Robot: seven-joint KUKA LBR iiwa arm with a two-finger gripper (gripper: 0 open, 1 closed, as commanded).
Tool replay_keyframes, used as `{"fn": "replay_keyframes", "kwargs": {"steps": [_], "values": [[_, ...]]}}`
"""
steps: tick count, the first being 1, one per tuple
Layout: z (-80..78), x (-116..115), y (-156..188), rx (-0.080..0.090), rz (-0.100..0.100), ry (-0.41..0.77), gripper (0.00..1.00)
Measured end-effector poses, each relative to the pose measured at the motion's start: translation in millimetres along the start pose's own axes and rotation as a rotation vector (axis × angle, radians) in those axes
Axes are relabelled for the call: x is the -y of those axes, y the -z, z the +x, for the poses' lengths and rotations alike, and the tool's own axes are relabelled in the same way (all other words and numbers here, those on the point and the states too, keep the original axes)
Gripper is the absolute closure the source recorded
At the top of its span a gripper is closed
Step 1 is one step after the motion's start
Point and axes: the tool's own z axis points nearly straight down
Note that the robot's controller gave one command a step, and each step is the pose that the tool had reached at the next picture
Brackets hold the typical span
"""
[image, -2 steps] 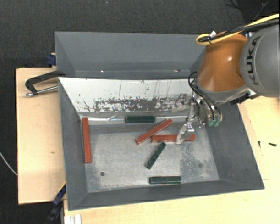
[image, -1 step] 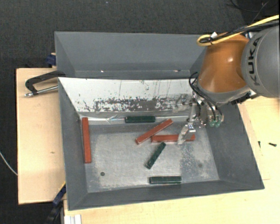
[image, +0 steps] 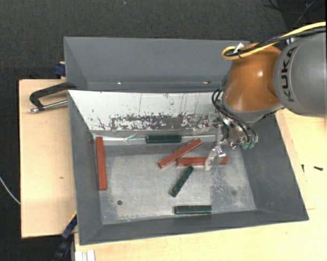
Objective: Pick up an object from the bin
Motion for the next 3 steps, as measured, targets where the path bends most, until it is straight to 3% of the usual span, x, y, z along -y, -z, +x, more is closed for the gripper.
{"fn": "replay_keyframes", "kwargs": {"steps": [1,2,3], "values": [[-0.3,2.6,-44.8,0.004,0.001,0.099,0.00],[5.4,-1.1,-48.3,0.007,0.008,0.154,1.00],[5.4,-1.1,-48.3,0.007,0.008,0.154,1.00]]}}
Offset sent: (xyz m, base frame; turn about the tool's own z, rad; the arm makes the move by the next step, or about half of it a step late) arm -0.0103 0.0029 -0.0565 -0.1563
